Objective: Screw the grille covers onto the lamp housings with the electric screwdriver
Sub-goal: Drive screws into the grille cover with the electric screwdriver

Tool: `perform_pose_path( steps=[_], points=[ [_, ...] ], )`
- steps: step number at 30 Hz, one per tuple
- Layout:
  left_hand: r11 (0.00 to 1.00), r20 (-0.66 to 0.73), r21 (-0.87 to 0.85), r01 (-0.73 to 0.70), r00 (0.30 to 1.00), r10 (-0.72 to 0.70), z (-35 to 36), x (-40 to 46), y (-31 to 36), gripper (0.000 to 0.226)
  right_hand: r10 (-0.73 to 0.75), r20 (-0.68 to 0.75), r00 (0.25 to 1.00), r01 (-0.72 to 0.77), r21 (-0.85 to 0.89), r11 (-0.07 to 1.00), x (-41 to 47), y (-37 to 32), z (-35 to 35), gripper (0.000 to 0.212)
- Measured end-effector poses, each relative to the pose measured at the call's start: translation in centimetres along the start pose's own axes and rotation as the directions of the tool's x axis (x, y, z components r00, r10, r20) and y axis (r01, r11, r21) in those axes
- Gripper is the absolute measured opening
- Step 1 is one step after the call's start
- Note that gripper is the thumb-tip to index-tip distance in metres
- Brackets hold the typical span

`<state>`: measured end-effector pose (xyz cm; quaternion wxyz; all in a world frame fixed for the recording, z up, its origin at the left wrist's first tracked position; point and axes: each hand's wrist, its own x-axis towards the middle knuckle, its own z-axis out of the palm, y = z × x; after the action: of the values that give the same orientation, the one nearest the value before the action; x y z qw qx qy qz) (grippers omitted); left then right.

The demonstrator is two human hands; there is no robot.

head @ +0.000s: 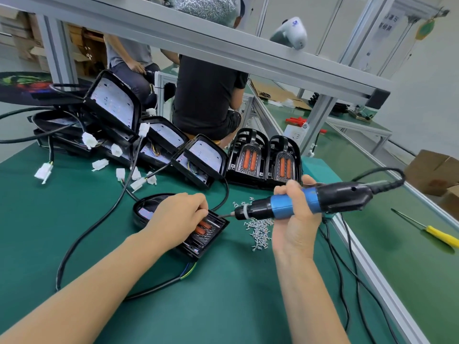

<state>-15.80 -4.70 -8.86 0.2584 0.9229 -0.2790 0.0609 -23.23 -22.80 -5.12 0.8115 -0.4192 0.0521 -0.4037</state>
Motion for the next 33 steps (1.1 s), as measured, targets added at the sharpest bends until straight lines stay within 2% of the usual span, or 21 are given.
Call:
perform_pose_path(
  steps=[7, 13, 18, 23, 29, 33],
  points=[
    [0.999, 0.001, -0.042, 0.029, 1.000, -0.029, 0.0, 2.1, 1.6, 0.012, 0.020, -0.155, 0.988, 0.018, 0.240, 0.970, 1.1, -3.0, -4.3, 0.024],
    [1.000, 0.195, -0.013, 0.023, 0.981, -0.020, 1.6, 5.2, 5.1, 0.008, 0.104, -0.287, 0.952, -0.030, 0.249, 0.968, 0.5, -3.2, -8.7, 0.024],
    [0.995, 0.309, 0.100, 0.012, 0.950, -0.043, 3.6, 6.7, 7.4, 0.015, 0.204, -0.323, 0.924, -0.109, 0.289, 0.951, 0.3, -2.6, -10.2, 0.026],
    [0.972, 0.285, 0.216, 0.093, 0.946, -0.154, 5.3, 7.0, 7.3, 0.012, 0.269, -0.336, 0.903, -0.175, 0.284, 0.943, -0.1, -1.8, -11.0, 0.024],
    [0.973, 0.327, 0.135, 0.190, 0.918, -0.224, 5.7, 7.3, 7.1, 0.016, 0.291, -0.359, 0.887, -0.195, 0.281, 0.940, -0.3, -1.2, -11.3, 0.023],
    [0.980, 0.343, 0.101, 0.172, 0.919, -0.196, 5.9, 7.5, 7.3, 0.019, 0.304, -0.341, 0.889, -0.206, 0.293, 0.934, -0.3, -1.0, -11.3, 0.024]
  ],
)
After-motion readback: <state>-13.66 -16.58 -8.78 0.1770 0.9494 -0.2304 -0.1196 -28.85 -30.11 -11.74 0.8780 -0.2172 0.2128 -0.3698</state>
